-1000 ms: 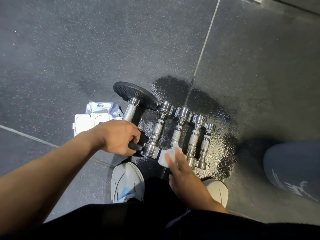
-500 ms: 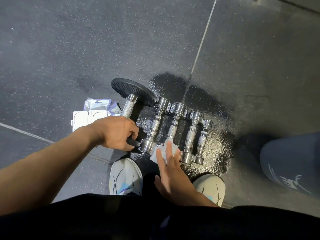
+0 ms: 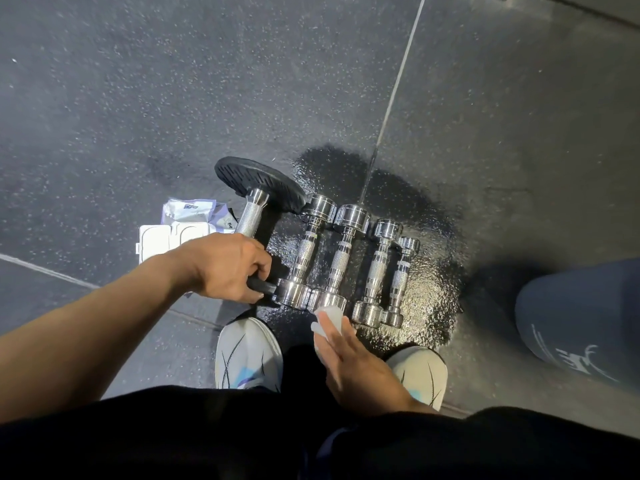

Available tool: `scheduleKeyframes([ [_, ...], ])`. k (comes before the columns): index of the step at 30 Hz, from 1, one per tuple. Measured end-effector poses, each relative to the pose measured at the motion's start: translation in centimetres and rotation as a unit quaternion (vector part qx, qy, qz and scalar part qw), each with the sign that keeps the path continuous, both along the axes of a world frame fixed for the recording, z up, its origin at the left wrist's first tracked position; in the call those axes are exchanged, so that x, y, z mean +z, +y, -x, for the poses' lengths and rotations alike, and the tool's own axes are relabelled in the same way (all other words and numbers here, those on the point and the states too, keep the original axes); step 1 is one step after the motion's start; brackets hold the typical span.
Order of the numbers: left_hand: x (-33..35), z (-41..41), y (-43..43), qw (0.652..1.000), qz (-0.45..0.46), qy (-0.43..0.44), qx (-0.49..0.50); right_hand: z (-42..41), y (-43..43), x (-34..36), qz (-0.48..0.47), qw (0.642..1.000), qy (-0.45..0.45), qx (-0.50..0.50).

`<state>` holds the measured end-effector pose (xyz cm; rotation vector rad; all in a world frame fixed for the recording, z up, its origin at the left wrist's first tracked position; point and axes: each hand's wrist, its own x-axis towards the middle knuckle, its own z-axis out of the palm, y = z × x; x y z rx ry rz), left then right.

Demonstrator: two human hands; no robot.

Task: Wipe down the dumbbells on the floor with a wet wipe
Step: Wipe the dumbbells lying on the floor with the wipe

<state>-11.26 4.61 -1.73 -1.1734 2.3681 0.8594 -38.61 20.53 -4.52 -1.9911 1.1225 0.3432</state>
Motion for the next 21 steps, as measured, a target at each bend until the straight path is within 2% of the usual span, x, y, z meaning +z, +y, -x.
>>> scheduleKeyframes([
  [3,-0.1,0.0,0.0,1.0,0.003,0.003,-0.001,0.9,0.0,0.1,0.029,0.999,-0.038,-0.019],
  [8,0.0,0.0,0.1,1.0,0.0,0.004,0.006,2.3,-1.0,-0.4,0.201,0.967,-0.128,-0.086],
  [10,0.2,0.2,-0.1,1.0,-0.001,0.005,0.007,2.2,-2.2,-0.9,0.258,0.955,-0.103,-0.102],
  [13,0.7,0.3,0.0,1.0,-0.001,0.007,0.007,1.6,-3.0,-2.1,0.288,0.948,-0.05,-0.128],
  [17,0.8,0.3,0.1,1.0,0.001,0.001,0.006,0.8,-2.5,-2.3,0.368,0.929,0.024,0.014],
  [18,0.8,0.3,0.1,1.0,0.0,0.002,0.006,1.0,-2.5,-2.5,0.362,0.931,0.033,0.023],
  [21,0.9,0.3,0.1,1.0,0.001,0.005,0.007,1.2,-3.5,-3.1,0.314,0.948,0.011,-0.043],
])
